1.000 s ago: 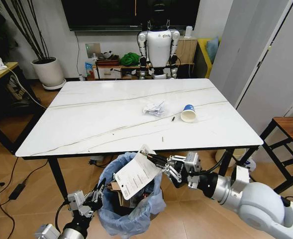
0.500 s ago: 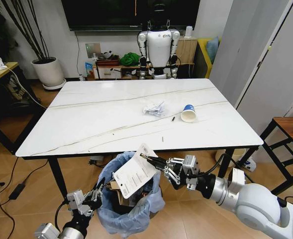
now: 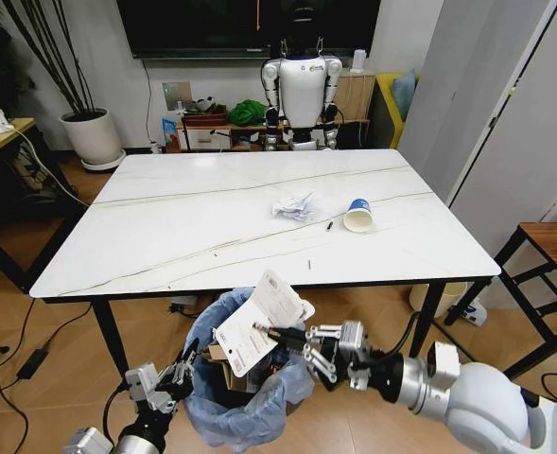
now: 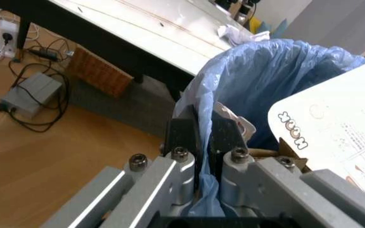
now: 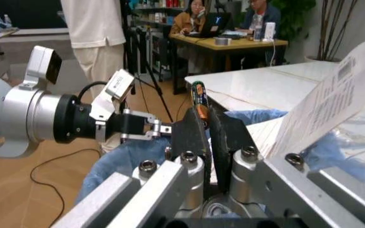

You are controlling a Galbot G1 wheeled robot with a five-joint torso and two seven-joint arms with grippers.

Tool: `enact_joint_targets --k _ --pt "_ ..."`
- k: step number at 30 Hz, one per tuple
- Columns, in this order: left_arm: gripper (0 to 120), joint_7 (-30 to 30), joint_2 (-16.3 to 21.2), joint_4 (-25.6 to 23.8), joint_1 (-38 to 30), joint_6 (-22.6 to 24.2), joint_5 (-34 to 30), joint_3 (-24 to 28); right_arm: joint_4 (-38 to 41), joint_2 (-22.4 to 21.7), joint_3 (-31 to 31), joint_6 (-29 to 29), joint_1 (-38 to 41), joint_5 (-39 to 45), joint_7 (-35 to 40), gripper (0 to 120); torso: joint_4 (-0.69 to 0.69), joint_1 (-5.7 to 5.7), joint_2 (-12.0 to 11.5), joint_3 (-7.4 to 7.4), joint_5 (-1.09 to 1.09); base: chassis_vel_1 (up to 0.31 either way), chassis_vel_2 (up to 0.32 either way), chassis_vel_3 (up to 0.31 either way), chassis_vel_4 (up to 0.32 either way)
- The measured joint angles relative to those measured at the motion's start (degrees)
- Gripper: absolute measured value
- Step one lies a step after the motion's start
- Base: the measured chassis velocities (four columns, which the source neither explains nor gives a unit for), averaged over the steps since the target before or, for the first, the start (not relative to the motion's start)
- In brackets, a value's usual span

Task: Pick up the trash bin and place the trash from the table into it.

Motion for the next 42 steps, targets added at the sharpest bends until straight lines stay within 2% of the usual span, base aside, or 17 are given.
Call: enact_joint_targets --k 15,31,33,38,42 --pt "0 0.09 -0.57 0.54 -0.31 0.00 0.17 0.33 -3.24 3.50 -4.53 -0.13 2.61 -3.19 0.16 1 0.01 0.00 0.00 0.00 0.01 0.000 0.000 0.000 0.000" --pt "0 0.10 -0.20 0.84 -0.64 0.07 -0.13 0.32 -3.65 3.73 -4.58 -0.28 3.01 -3.11 0.41 1 0.00 0.00 0.00 0.00 0.00 0.000 0.000 0.000 0.000" --pt "0 0.11 -0.19 0.85 -0.66 0.08 -0.16 0.32 -3.60 3.66 -4.52 -0.28 2.90 -3.19 0.42 5 0.00 0.00 0.00 0.00 0.00 0.000 0.000 0.000 0.000" --pt "0 0.08 -0.24 0.86 -0.77 0.10 -0.24 0.32 -3.25 3.56 -4.20 -0.55 2.93 -3.39 0.61 29 0.00 0.00 0.00 0.00 0.00 0.000 0.000 0.000 0.000" --pt "0 0.06 -0.24 0.84 -0.80 0.10 -0.34 0.24 -3.01 3.27 -4.04 -0.61 2.73 -3.46 0.69 40 0.00 0.00 0.00 0.00 0.00 0.000 0.000 0.000 0.000"
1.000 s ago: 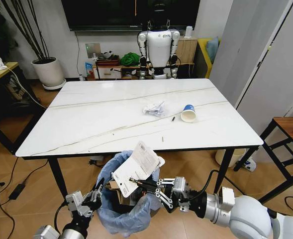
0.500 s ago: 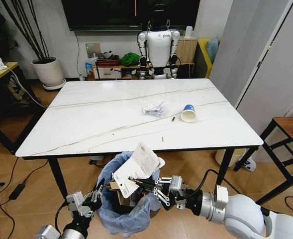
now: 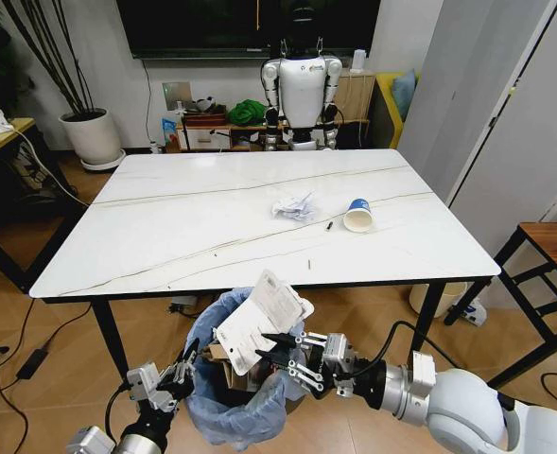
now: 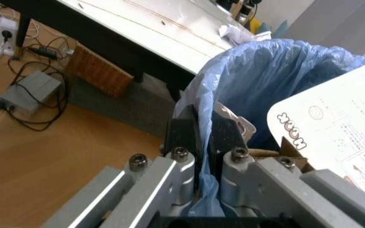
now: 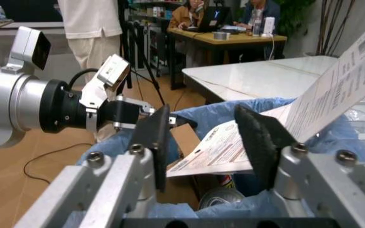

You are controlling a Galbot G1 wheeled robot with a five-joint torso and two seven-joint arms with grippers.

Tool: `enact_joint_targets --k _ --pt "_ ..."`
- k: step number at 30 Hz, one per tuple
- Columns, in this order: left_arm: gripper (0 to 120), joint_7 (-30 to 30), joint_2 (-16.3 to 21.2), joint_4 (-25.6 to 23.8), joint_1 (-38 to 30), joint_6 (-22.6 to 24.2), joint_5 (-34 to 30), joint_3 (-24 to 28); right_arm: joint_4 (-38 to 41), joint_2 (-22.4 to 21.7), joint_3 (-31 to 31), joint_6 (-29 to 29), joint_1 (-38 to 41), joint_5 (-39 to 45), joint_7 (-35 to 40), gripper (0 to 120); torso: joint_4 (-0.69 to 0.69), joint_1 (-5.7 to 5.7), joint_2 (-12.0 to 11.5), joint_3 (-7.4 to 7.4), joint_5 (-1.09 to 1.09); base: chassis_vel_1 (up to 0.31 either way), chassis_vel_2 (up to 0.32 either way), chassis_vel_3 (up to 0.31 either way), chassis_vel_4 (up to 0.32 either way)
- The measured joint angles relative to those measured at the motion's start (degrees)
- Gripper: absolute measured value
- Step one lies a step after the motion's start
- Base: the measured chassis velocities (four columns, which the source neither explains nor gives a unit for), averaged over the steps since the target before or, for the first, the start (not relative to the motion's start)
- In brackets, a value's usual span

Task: Pick up the trash bin and place the trash from the table into it.

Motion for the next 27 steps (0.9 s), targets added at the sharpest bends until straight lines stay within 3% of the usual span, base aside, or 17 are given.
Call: enact_joint_targets --k 7,9,12,16,21,24,27 --pt "0 -0.05 -0.06 -0.06 -0.13 0.01 -0.13 -0.06 0.25 -0.18 0.12 -0.09 -0.01 0.03 0.13 64 0.00 0.00 0.00 0.00 0.00 0.000 0.000 0.000 0.000" --pt "0 -0.06 -0.12 0.07 -0.19 0.02 -0.15 -0.14 1.04 -0.49 0.81 -0.09 -0.16 0.21 0.17 75 0.00 0.00 0.00 0.00 0.01 0.000 0.000 0.000 0.000" --pt "0 -0.06 -0.12 0.33 -0.16 0.02 -0.15 -0.20 2.33 -0.76 1.77 -0.28 -0.07 1.24 0.55 81 -0.01 0.00 0.00 0.00 0.00 0.000 0.000 0.000 0.000" --pt "0 -0.04 -0.21 0.38 0.32 -0.04 -0.11 -0.22 7.33 -1.36 6.15 -0.74 4.42 10.14 3.17 97 -0.01 0.00 0.00 0.00 -0.01 0.000 0.000 0.000 0.000" --pt "0 0.09 -0.03 0.18 0.99 -0.19 -0.02 -0.34 6.44 -0.17 8.07 -0.43 14.72 19.72 6.40 100 -0.01 0.00 0.00 0.00 -0.01 0.000 0.000 0.000 0.000" --pt "0 0.12 0.25 -0.42 1.44 -0.26 -0.09 -0.79 0.63 3.93 7.64 -1.07 23.68 25.51 9.16 100 0.01 0.01 0.00 0.00 -0.01 0.000 0.000 0.000 0.000" --pt "0 0.13 0.48 -0.64 1.58 -0.26 -0.19 -0.94 -2.30 6.04 7.06 -1.93 25.75 26.83 10.95 100 0.01 0.01 0.00 0.00 0.00 0.000 0.000 0.000 0.000"
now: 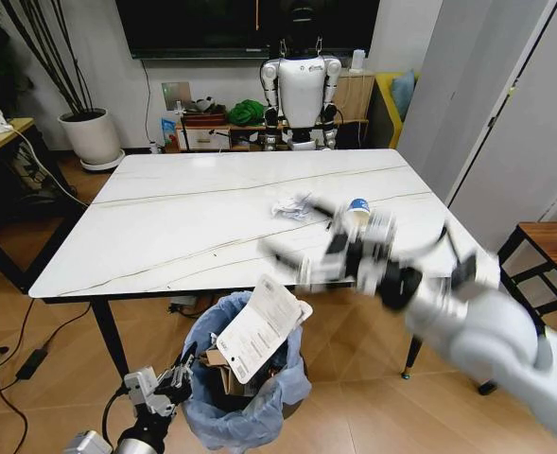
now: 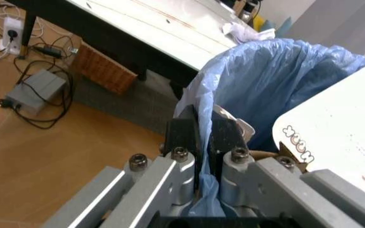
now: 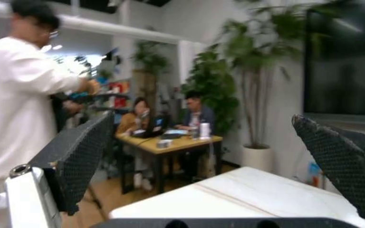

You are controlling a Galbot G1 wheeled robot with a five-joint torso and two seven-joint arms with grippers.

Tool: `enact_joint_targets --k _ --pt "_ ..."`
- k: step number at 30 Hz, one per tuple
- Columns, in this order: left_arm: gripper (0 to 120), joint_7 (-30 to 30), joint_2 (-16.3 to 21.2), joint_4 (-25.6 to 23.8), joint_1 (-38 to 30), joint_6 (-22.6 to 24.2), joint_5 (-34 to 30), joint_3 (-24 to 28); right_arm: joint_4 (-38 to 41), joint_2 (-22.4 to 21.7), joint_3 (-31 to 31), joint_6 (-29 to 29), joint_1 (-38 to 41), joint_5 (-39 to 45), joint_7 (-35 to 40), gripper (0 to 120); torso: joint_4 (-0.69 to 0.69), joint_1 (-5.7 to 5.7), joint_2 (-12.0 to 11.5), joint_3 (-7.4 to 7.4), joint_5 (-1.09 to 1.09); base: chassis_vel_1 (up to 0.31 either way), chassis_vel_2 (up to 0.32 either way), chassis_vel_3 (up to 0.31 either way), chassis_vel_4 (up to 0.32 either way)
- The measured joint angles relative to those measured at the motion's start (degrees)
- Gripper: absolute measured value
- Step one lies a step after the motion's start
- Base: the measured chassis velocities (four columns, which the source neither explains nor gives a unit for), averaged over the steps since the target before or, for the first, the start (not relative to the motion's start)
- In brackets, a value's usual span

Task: Pick up the trash bin and place the trash from the table into it.

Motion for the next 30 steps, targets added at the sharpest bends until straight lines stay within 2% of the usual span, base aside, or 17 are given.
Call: enact_joint_targets --k 4,11,14,24,27,30 --pt "0 -0.04 1.07 -0.33 0.07 0.06 -0.60 -0.24 -11.46 4.84 -2.01 -1.18 3.32 -0.65 3.50 100 0.01 0.00 0.00 0.00 0.01 0.000 0.000 0.000 0.000" --pt "0 -0.24 2.31 -0.40 -0.03 0.28 -1.33 -0.40 -19.28 7.01 -3.19 -1.56 4.40 -3.05 3.44 100 -0.02 0.00 0.00 0.01 0.00 0.000 0.000 0.000 0.000" --pt "0 -0.27 2.53 -0.95 0.64 0.29 -1.55 -0.91 -26.97 10.12 -5.59 -2.66 5.96 -3.69 1.83 100 0.00 0.00 0.00 0.00 0.00 0.000 0.000 0.000 0.000" --pt "0 -0.32 2.57 -2.02 1.62 0.26 -1.86 -2.36 -35.36 14.94 -10.34 -3.71 8.17 -6.90 -0.27 100 0.00 -0.01 0.00 0.00 -0.01 0.000 0.000 0.000 0.000" --pt "0 -0.34 2.28 -2.55 2.13 0.26 -1.89 -2.69 -42.82 18.16 -14.07 -3.71 10.72 -9.14 -1.72 100 0.00 -0.01 0.00 0.00 -0.01 0.000 0.000 0.000 0.000" --pt "0 -0.34 2.18 -2.74 2.29 0.25 -1.83 -2.76 -45.24 19.13 -14.48 -3.54 11.29 -9.78 -2.50 100 0.00 -0.01 0.00 0.00 0.00 0.000 0.000 0.000 0.000"
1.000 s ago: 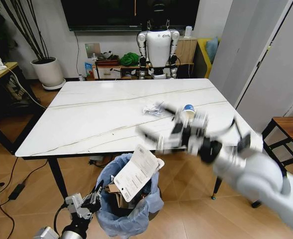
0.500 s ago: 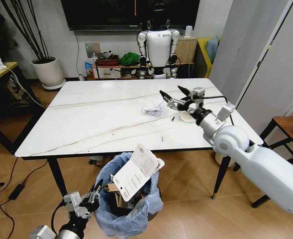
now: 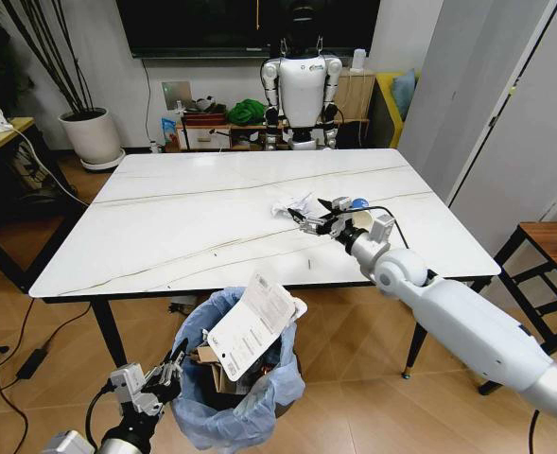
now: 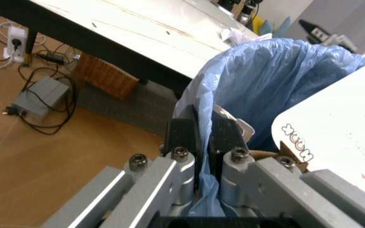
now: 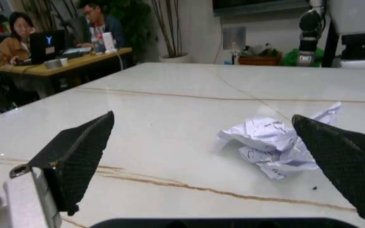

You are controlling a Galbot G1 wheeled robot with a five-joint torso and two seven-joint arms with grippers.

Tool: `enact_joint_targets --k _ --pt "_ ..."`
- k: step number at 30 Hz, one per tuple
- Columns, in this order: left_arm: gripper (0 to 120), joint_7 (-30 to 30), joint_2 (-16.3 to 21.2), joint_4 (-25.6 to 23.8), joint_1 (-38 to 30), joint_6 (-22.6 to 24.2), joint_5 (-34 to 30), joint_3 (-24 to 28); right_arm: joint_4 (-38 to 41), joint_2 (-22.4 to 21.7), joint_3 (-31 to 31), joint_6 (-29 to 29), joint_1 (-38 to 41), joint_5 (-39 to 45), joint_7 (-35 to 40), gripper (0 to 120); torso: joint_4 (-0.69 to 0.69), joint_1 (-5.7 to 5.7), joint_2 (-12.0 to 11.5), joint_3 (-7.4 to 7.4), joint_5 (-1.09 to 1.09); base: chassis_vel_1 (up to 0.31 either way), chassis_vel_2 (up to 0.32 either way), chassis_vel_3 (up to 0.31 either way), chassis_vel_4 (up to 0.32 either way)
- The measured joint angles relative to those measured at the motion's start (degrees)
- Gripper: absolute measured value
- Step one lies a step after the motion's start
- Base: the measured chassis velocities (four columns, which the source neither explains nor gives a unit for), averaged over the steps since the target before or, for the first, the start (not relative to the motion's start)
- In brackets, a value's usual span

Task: Pick up the trash bin and place the trash from the table into it.

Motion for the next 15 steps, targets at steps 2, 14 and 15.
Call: enact_joint_targets --k 2,14,15 --pt "0 0.01 -0.10 -0.23 0.21 -0.03 0.01 -0.29 -2.39 0.75 -0.06 0.15 0.34 -0.51 -0.71 100 -0.01 0.00 0.00 0.00 -0.01 0.000 0.000 0.000 0.000" --pt "0 0.04 -0.43 -0.32 0.23 -0.12 0.13 -0.55 -13.17 4.50 0.14 0.59 1.23 -3.48 -2.46 100 -0.01 0.00 0.00 0.00 0.00 0.000 0.000 0.000 0.000" --pt "0 0.05 -0.41 -0.32 0.24 -0.12 0.12 -0.60 -14.42 4.85 0.16 0.78 1.40 -3.80 -2.65 100 -0.01 0.00 0.00 0.00 -0.01 0.000 0.000 0.000 0.000"
